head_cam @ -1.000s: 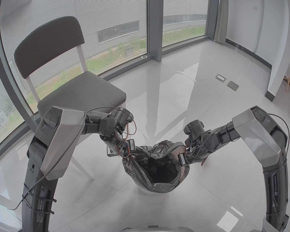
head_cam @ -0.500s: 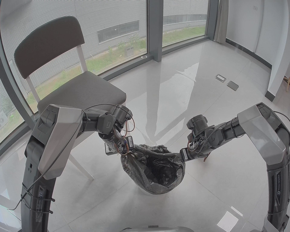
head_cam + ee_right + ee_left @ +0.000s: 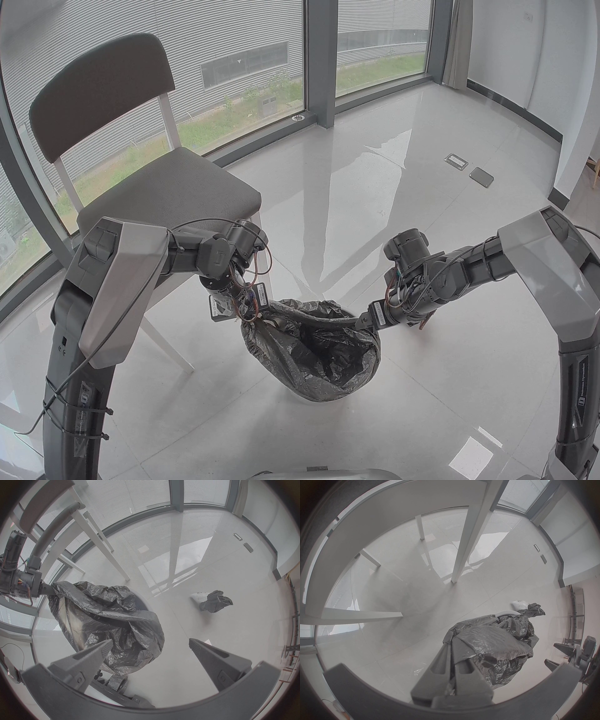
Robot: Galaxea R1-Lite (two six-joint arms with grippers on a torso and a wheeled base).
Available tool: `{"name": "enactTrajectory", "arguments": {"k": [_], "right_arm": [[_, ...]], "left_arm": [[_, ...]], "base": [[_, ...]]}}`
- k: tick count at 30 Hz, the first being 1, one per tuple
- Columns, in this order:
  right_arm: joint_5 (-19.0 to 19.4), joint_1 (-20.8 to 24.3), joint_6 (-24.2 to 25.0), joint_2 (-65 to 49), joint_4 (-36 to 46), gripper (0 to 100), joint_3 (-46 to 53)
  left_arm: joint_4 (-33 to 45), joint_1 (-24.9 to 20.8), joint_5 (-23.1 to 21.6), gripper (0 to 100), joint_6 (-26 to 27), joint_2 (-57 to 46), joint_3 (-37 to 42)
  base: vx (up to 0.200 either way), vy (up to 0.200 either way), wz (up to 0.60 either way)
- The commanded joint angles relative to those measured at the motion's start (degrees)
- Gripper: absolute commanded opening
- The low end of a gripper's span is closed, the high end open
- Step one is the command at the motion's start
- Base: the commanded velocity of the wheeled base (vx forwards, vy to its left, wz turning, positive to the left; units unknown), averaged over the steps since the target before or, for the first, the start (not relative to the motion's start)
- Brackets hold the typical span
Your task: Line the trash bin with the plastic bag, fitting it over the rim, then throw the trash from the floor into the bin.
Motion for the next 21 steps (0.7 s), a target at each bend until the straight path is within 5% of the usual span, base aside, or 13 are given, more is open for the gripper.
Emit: {"name": "enactTrajectory", "arguments": {"k": [1, 21], "right_arm": [[-0.02, 0.29, 0.04, -0.3, -0.01, 100, -0.06], [0.16, 3.72, -3.47, 0.58, -1.06, 100, -0.85]], "left_arm": [[-0.02, 0.01, 0.13, 0, 0.0, 0.1, 0.18], [-0.9, -1.22, -0.75, 0, -1.94, -0.6, -3.4]], "base": [[0.0, 0.0, 0.0], [0.0, 0.0, 0.0]]}}
